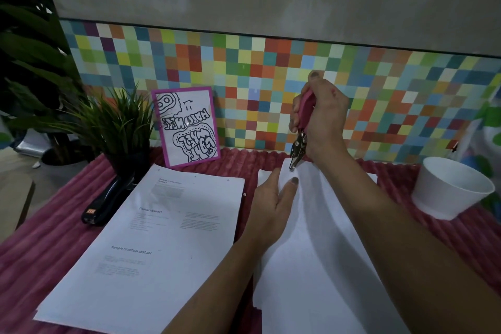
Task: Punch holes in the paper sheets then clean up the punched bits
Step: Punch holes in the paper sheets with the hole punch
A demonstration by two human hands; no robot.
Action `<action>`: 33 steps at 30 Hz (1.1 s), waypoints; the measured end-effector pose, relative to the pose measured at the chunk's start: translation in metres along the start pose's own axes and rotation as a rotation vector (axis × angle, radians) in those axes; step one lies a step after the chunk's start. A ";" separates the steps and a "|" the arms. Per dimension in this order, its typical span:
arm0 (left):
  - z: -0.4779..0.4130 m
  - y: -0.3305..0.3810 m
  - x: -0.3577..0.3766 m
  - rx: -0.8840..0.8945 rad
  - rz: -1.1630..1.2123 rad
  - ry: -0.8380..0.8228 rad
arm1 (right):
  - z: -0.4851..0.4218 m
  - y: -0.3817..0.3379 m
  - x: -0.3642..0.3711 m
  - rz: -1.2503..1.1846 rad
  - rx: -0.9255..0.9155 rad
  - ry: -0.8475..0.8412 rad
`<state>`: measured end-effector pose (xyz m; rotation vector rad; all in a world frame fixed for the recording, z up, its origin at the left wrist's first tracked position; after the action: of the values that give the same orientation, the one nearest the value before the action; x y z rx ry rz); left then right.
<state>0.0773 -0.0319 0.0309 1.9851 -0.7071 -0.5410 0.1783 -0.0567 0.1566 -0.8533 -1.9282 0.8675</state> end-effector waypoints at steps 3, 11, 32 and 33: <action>0.000 0.001 0.001 -0.012 0.006 0.023 | -0.001 0.000 -0.002 -0.013 0.030 0.004; 0.002 0.001 0.002 -0.030 -0.023 0.090 | 0.002 0.001 -0.009 0.039 0.147 -0.112; 0.000 -0.004 -0.003 0.021 -0.079 0.137 | 0.001 0.001 -0.030 0.014 0.148 -0.065; -0.001 -0.005 -0.004 0.028 -0.065 0.133 | -0.002 0.000 -0.032 0.014 0.156 -0.059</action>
<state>0.0761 -0.0267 0.0268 2.0544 -0.5727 -0.4350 0.1934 -0.0819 0.1449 -0.7568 -1.8788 1.0467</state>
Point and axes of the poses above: each hand's wrist, its own z-axis away from the middle knuckle, its own x-axis out of the palm, y = z × x, the point moved 2 cm from there along -z, towards the middle knuckle, and after that the axes turned 8 degrees about y, right-handed, at the moved point
